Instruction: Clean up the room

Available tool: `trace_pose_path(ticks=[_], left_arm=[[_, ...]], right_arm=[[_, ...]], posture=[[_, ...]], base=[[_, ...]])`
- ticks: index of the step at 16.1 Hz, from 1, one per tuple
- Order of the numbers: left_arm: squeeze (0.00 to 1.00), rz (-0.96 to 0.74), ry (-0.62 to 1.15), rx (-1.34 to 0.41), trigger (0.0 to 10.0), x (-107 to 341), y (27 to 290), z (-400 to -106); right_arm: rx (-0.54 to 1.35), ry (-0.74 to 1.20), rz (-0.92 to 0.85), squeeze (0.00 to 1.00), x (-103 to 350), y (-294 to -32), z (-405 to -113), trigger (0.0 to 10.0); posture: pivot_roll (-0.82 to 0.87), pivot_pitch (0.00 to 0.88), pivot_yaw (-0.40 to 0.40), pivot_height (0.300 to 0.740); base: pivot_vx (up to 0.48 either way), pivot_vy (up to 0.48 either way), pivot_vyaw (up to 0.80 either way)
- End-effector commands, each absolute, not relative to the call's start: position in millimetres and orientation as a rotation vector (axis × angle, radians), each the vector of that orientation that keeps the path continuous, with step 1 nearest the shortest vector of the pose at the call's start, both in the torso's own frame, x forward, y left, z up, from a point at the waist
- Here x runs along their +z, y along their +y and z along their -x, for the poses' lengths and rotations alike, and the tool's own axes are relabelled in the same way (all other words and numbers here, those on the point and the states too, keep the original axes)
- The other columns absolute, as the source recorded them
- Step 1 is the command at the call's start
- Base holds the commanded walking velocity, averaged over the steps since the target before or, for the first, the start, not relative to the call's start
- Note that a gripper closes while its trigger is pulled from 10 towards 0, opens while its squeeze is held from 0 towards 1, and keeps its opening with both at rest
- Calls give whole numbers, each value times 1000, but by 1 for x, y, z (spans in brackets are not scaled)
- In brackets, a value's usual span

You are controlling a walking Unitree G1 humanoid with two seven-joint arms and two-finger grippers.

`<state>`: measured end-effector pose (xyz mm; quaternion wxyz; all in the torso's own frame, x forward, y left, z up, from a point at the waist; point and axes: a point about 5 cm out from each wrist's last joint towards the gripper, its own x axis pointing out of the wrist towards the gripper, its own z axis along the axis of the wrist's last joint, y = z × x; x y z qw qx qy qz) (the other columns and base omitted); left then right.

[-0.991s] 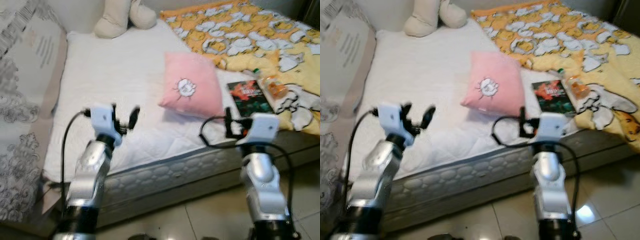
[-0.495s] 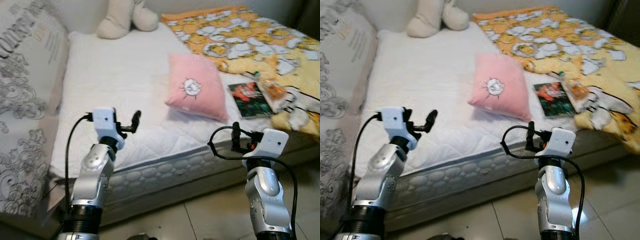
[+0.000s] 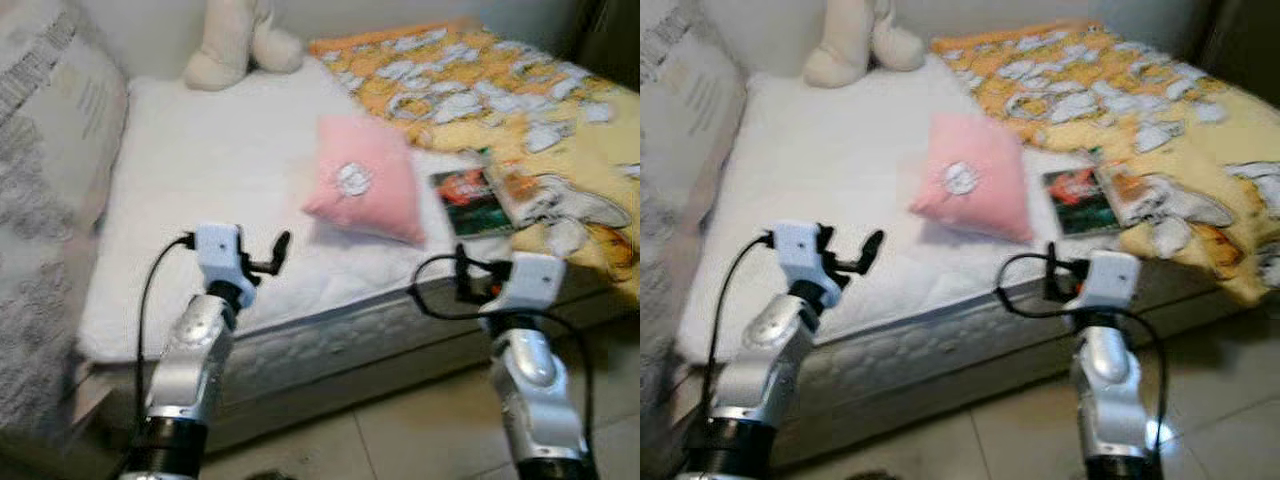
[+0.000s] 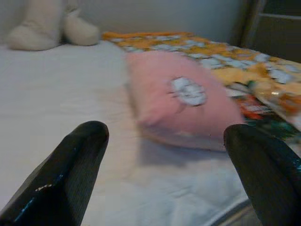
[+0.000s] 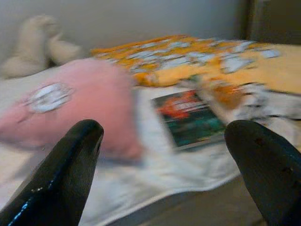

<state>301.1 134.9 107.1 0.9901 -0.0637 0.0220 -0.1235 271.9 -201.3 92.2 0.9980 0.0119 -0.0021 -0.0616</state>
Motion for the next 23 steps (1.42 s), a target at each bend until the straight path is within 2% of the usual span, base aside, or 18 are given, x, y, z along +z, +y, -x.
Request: trace_pose_path(ticks=[1,6,11,16,18,23], left_arm=[[0,105,47,-228,10000,107,141,-302],[0,91,47,-227,10000,108,143,-303],[0,86,13,-230,10000,113,142,-304],[0,69,-44,-253,10000,125,134,-306],[0,41,-95,-320,10000,135,125,-305],[0,32,-92,-323,10000,137,122,-309]], right_arm=[[-106,10,-24,0,92,-195,-275,10000],[-79,21,-21,0,89,-189,-275,10000],[-66,0,33,0,92,-188,-275,10000],[-80,-31,48,0,100,-188,-280,10000],[-73,-49,61,0,103,-185,-283,10000],[-94,-55,53,0,104,-186,-286,10000]], posture=[[-108,0,95,740],[-101,0,102,740],[-104,0,104,740],[-102,0,107,740],[-104,0,110,740],[-109,0,123,740]], base=[[289,-379,0],[308,-364,0],[325,-349,666],[88,0,128],[480,0,0],[480,0,0]])
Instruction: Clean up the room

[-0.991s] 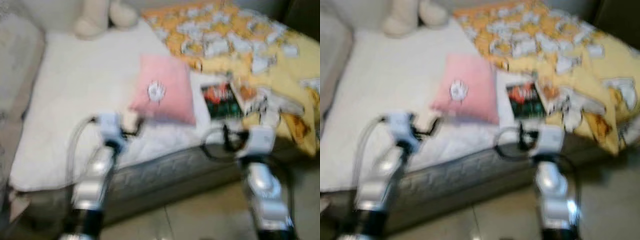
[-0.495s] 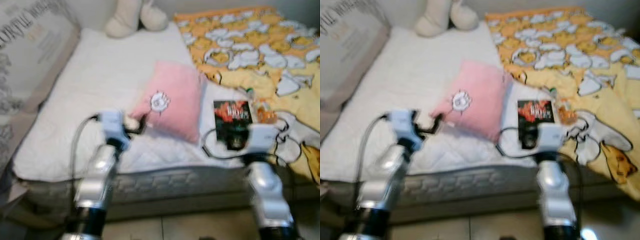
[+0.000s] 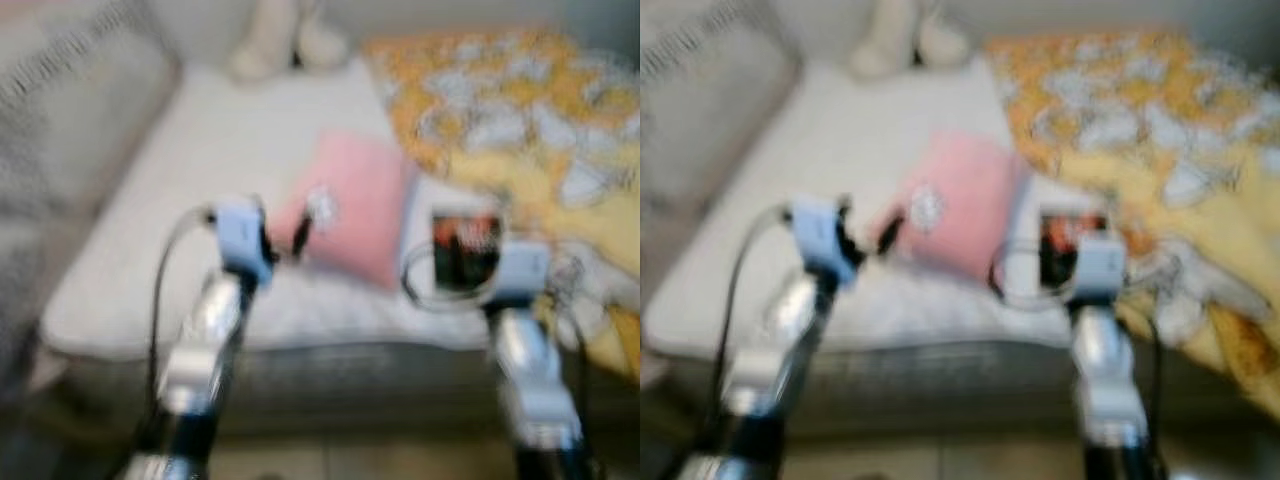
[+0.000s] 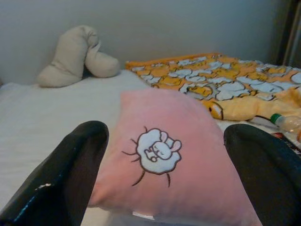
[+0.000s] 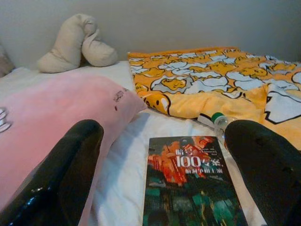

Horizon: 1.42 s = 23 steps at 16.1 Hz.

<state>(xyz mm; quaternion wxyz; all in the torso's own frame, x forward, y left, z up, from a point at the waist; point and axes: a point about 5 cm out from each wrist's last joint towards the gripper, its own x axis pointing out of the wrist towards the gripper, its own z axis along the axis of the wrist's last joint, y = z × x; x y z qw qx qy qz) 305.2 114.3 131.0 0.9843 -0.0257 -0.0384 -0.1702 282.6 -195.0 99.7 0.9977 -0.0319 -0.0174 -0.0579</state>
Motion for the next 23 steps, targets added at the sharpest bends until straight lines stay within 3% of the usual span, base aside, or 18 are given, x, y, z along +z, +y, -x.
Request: trace_pose_path(ticks=[1,8,12,16,18,20,23], left_arm=[[0,34,-93,-330,10000,137,121,-309],[0,0,-119,-360,10000,146,117,-314],[0,-78,1,-352,10000,151,135,-352],[0,52,149,-335,10000,154,163,-378],[0,256,254,-375,10000,146,165,-381],[0,403,323,-418,10000,140,162,-380],[0,402,400,-443,10000,129,162,-379]], right_arm=[[-101,-55,51,0,103,-187,-286,10000],[-135,-63,33,0,105,-188,-287,10000],[-279,-34,-76,0,110,-215,-294,10000],[-334,53,-238,0,100,-241,-299,10000],[-337,116,-386,0,91,-250,-298,10000],[-329,138,-477,0,88,-250,-292,10000],[-276,189,-544,0,80,-239,-287,10000]], posture=[[-110,0,126,740],[-105,0,130,740],[-93,0,122,740],[-113,0,144,740],[-124,0,147,740],[-132,0,144,740],[-138,0,139,740]], base=[[480,0,0],[480,0,0],[114,0,0],[0,0,0],[0,0,0],[0,0,0],[0,0,0]])
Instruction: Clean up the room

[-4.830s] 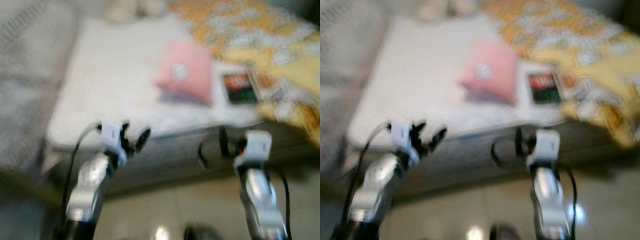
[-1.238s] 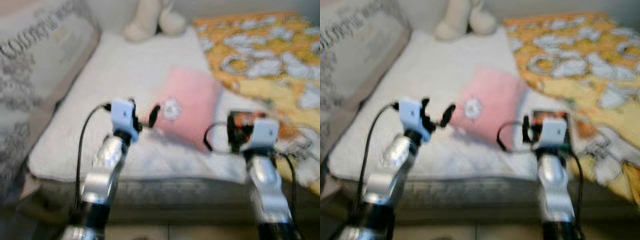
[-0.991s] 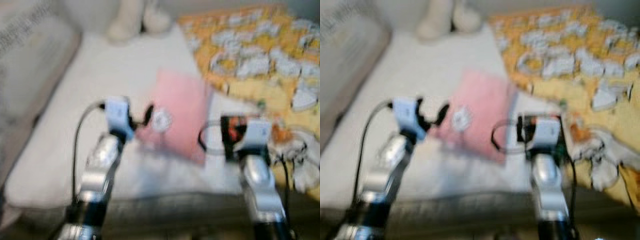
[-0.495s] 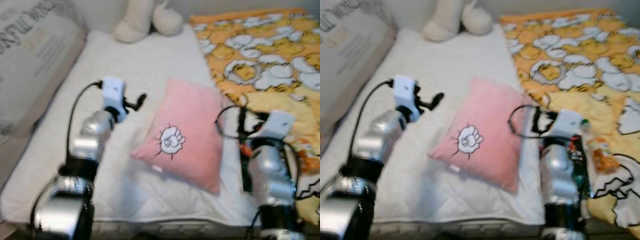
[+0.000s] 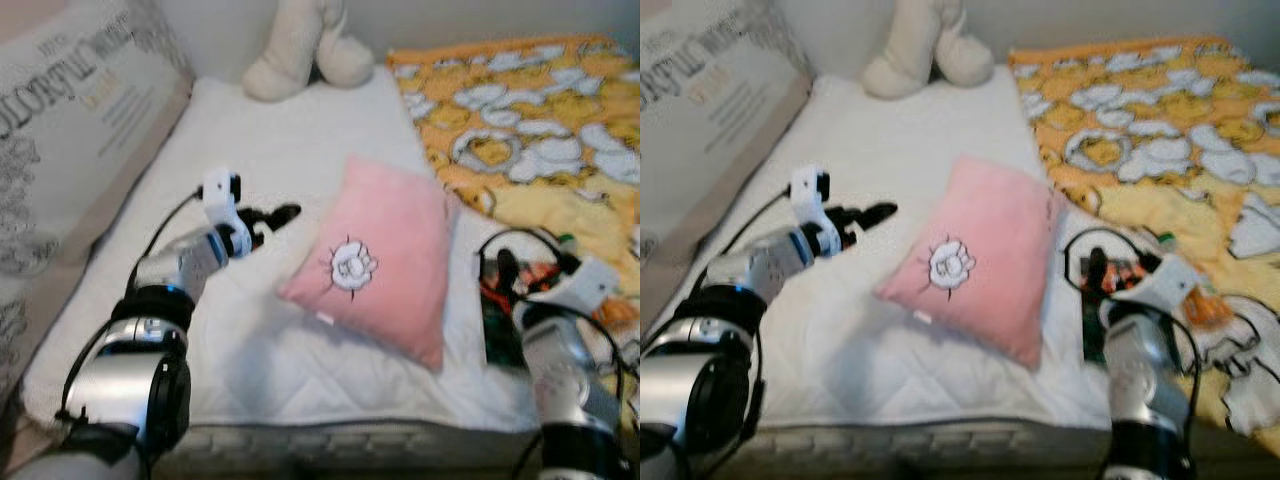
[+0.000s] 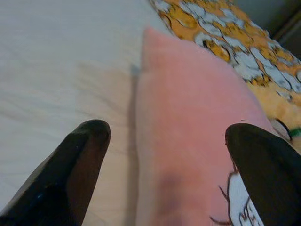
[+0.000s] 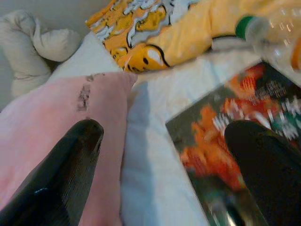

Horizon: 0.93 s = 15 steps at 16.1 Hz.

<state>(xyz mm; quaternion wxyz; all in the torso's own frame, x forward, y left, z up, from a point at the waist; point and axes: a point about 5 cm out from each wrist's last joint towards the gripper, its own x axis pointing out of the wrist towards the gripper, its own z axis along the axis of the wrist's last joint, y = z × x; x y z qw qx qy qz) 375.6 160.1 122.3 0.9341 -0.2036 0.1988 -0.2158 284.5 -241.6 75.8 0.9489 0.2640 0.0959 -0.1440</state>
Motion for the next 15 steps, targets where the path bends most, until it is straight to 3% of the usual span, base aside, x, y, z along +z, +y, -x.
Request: trace_pose_path(ticks=[1,10,15], left_arm=[[0,410,420,-462,10000,125,158,-378],[0,481,503,-506,10000,101,115,-371],[0,507,562,-536,10000,90,98,-364]], right_arm=[[-251,210,-560,0,76,-234,-288,10000],[-100,321,-615,0,57,-189,-320,10000],[-24,371,-795,0,55,-161,-333,10000]], posture=[[-138,0,138,740],[-148,0,142,740],[-141,0,144,740]], base=[[0,0,0],[0,0,0],[0,0,0]])
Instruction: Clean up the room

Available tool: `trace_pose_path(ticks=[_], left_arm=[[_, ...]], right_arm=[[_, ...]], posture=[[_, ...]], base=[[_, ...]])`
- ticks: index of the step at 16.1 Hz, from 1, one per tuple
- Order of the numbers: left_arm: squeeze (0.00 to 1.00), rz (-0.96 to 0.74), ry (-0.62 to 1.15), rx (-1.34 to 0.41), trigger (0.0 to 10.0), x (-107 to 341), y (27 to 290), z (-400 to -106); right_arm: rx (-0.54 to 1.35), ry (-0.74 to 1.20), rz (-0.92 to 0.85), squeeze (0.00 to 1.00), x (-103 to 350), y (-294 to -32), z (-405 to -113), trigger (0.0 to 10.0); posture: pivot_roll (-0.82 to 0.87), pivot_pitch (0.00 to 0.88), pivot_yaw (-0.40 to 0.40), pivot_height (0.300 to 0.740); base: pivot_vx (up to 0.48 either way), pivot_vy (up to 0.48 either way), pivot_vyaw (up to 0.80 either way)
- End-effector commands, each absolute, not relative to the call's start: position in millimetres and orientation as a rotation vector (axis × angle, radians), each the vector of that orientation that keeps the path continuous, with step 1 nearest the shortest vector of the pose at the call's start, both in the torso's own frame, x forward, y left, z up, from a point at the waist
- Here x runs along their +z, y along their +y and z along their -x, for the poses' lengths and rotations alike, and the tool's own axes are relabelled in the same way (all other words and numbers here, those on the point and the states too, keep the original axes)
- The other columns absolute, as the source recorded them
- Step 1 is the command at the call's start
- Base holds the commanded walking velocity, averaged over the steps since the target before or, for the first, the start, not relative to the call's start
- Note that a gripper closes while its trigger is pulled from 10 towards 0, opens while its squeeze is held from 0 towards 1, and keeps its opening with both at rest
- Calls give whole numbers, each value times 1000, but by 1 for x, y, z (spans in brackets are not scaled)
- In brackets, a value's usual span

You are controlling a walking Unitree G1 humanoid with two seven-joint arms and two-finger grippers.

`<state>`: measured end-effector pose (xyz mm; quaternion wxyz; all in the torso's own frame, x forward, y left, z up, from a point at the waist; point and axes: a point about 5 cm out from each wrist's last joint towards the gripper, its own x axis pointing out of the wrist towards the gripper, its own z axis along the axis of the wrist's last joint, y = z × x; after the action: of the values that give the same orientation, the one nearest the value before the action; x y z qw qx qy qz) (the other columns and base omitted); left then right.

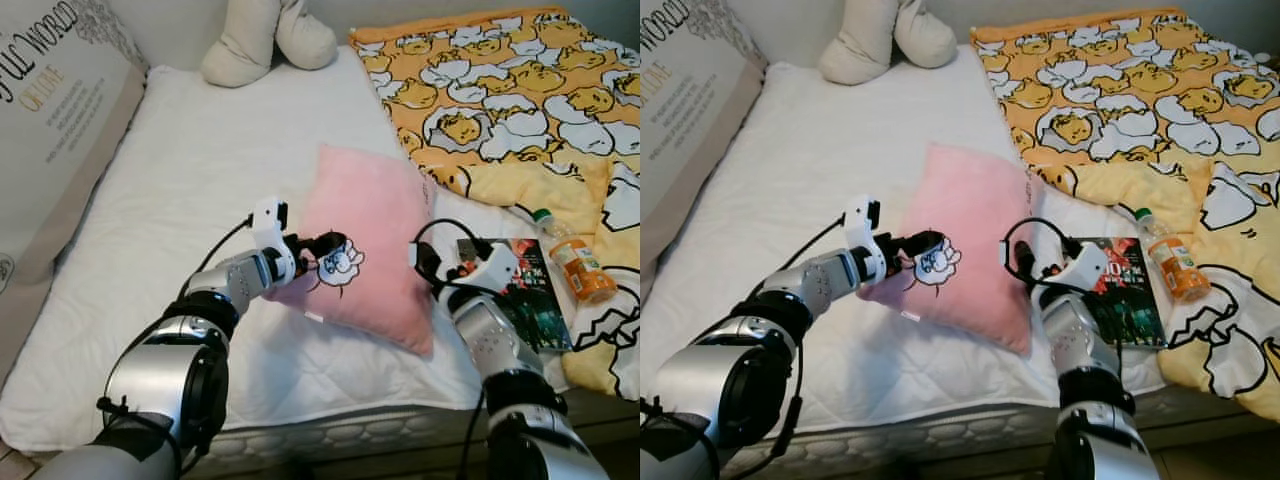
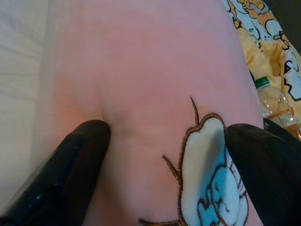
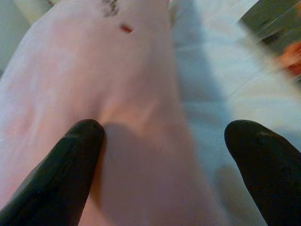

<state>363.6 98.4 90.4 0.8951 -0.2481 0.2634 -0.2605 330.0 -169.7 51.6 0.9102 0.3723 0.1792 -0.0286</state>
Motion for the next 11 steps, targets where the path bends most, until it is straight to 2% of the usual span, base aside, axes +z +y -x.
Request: trace_pose_path(ticks=[1,2,3,4,7,11], left_arm=[[0,510,567,-540,10000,89,97,-363],[0,517,571,-552,10000,88,96,-362],[0,521,584,-577,4824,87,92,-360],[0,530,586,-629,4039,86,85,-357],[0,527,608,-667,0,83,75,-353],[0,555,642,-663,0,76,71,-348]], right_arm=[[-11,361,-808,0,58,-156,-337,9255],[-9,350,-820,0,58,-155,-338,2824],[-3,359,-829,0,57,-153,-338,0],[1,385,-837,0,53,-149,-336,0],[4,469,-866,0,38,-143,-329,0],[4,531,-865,0,24,-140,-318,0]], posture=[[-140,0,144,740],[-140,0,144,740],[-137,0,143,740],[-136,0,141,740],[-131,0,135,740],[-130,0,135,740]], base=[[0,0,0],[0,0,0],[0,0,0],[0,0,0],[0,0,0],[0,0,0]])
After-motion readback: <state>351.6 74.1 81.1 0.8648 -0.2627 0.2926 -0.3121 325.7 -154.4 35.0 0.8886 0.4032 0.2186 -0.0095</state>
